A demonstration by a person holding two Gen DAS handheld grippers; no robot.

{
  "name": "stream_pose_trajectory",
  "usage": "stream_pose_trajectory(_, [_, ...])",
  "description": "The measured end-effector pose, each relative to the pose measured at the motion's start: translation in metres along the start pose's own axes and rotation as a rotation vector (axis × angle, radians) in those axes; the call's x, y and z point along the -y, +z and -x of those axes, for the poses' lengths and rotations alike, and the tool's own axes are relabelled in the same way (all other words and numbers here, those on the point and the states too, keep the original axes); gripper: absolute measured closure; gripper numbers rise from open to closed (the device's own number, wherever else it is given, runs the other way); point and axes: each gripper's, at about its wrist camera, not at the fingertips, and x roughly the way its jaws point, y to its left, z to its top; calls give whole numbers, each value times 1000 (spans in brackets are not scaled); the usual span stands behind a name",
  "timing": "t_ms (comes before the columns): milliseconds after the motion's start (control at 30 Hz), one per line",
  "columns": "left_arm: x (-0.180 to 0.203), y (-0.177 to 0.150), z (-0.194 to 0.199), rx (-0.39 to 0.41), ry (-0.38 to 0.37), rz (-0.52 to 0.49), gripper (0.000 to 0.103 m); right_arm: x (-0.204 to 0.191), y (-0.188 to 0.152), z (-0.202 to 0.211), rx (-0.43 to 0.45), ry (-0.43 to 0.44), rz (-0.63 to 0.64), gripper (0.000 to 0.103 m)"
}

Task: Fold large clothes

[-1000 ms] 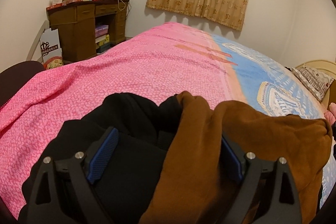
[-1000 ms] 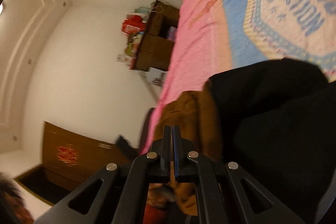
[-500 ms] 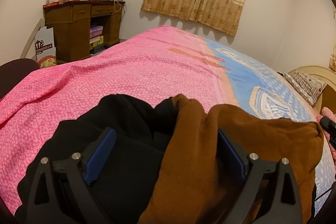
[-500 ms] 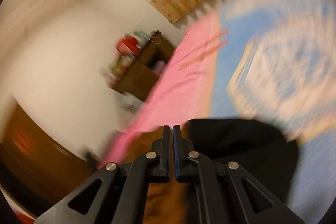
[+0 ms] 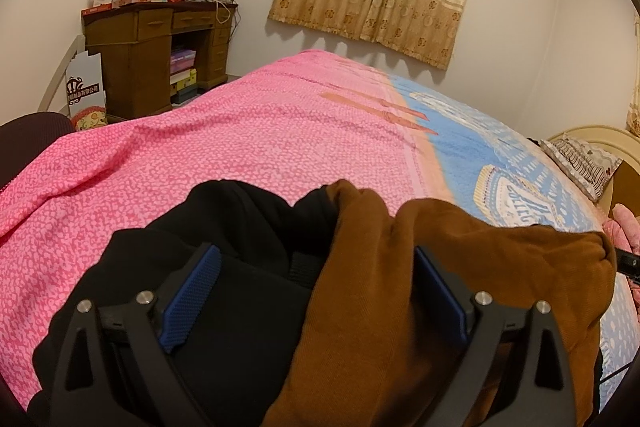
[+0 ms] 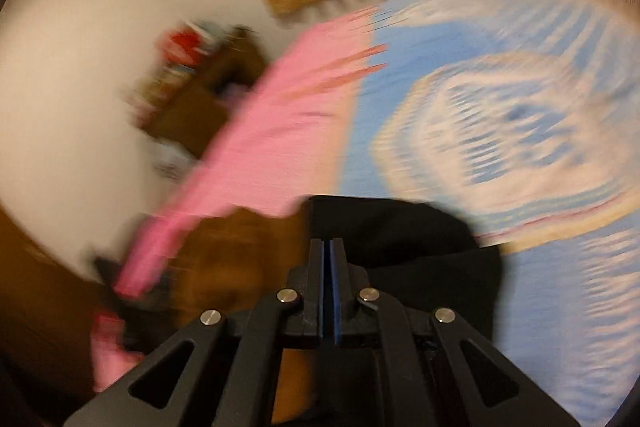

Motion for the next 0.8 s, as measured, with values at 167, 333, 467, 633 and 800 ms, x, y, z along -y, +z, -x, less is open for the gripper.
stream_pose_trajectory(167, [0, 0, 0, 0, 0, 0, 5, -20, -5, 16, 145, 22, 90, 102])
stream_pose_trajectory(333, [0, 0, 0, 0, -1, 1, 5, 2, 4, 8, 102, 220, -80, 100])
stream_pose_trajectory(467, [1, 0, 0, 0, 0, 0, 5, 23, 5, -6, -40, 329, -243, 100])
stream_pose_trajectory(633, [1, 0, 0, 1, -1, 1, 5, 20, -4, -13, -52, 460, -260, 100])
stream_pose_trajectory(800, [2, -1, 0, -2, 0, -3, 3, -14, -3, -8, -14, 100, -41, 100])
